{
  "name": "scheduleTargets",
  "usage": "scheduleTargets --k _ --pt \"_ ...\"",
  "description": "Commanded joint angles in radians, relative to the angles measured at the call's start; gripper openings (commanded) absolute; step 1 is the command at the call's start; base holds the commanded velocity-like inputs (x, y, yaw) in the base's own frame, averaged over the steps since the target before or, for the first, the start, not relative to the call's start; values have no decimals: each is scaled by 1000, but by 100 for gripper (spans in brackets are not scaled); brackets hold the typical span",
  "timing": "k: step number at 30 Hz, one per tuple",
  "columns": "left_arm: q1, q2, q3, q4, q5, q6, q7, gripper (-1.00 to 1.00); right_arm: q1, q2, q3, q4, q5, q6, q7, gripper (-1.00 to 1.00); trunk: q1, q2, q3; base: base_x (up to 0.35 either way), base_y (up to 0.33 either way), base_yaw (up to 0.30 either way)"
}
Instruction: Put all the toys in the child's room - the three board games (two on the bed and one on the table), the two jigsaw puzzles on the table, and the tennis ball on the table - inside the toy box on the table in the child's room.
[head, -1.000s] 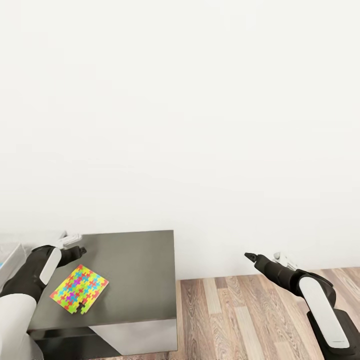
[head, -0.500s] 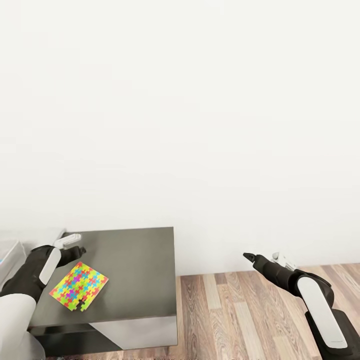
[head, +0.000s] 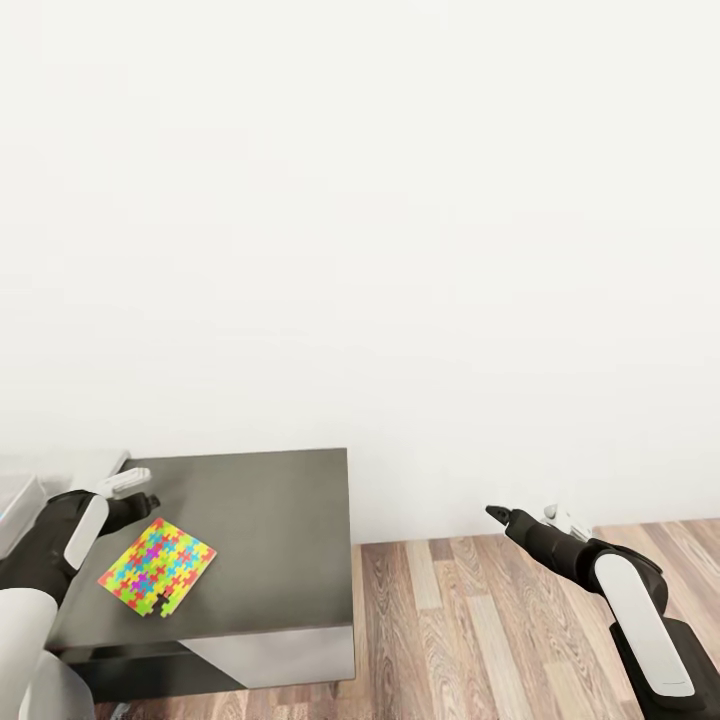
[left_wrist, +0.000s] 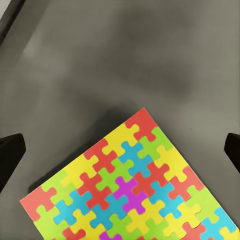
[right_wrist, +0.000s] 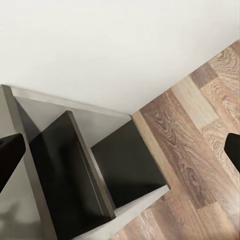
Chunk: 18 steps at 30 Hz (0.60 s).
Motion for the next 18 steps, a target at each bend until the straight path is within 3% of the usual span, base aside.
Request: scheduleTargets --k 1,18 --pt "-1 1 0 -1 11 5 8 100 -1 0 0 -1 -10 3 -10 100 1 -2 -4 0 0 0" --pt "-1 2 -6 -1 9 5 7 100 -1 -1 -2 -1 -12 3 -10 100 1 -2 -32 0 0 0"
